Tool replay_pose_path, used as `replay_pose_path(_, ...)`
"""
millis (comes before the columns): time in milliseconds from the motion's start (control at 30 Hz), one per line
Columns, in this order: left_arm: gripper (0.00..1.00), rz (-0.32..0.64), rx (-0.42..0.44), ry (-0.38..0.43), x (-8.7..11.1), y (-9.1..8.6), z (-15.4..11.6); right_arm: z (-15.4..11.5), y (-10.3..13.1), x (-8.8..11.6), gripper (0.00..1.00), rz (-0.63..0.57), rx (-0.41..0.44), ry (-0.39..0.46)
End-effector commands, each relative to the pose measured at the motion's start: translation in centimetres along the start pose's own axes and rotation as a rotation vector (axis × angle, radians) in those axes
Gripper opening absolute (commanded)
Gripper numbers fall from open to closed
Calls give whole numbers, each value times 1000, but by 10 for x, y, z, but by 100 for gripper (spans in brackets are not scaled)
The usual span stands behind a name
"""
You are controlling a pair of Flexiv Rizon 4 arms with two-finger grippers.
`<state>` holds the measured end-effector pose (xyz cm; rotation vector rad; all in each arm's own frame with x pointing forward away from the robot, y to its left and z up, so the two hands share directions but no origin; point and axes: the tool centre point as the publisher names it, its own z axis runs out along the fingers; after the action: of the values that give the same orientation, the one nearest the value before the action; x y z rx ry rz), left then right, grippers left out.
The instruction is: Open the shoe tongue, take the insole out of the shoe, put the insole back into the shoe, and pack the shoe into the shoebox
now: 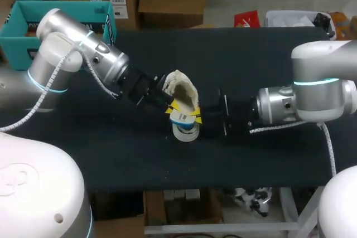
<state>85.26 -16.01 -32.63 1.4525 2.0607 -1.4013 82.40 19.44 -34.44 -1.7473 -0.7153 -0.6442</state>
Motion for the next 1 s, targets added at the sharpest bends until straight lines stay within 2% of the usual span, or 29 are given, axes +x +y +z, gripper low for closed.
replay_pose_path(33, 0, 0, -8, -2, -2, 3, 5, 6, 6, 1, 0, -5, 11, -8)
replay_pose_path(300, 0, -7, -48, -13, -3, 23, 3, 10, 27, 5, 0, -28, 6, -20)
replay_pose_path(600, 0, -16, -65, -16, 0, 34, 1, 11, 33, 10, 0, -60, -22, -27)
replay_pose_path(700, 0, -19, -61, -17, 1, 33, 0, 8, 34, 11, 0, -62, -33, -24)
replay_pose_path(733, 6, -16, -56, -19, 1, 31, 0, 7, 34, 10, 0, -61, -41, -22)
replay_pose_path(767, 23, -14, -51, -20, 1, 28, 0, 6, 35, 10, 0, -61, -44, -22)
replay_pose_path(800, 29, -10, -48, -19, 1, 26, 0, 5, 35, 10, 0, -61, -45, -20)
replay_pose_path(867, 29, 2, -42, -22, 2, 20, -1, 3, 35, 9, 0, -59, -53, -16)
replay_pose_path(933, 22, 14, -40, -26, 4, 14, -1, 2, 36, 9, 0, -57, -55, -13)
replay_pose_path(1000, 22, 22, -30, -28, 4, 8, -2, 0, 37, 8, 0, -55, -58, -8)
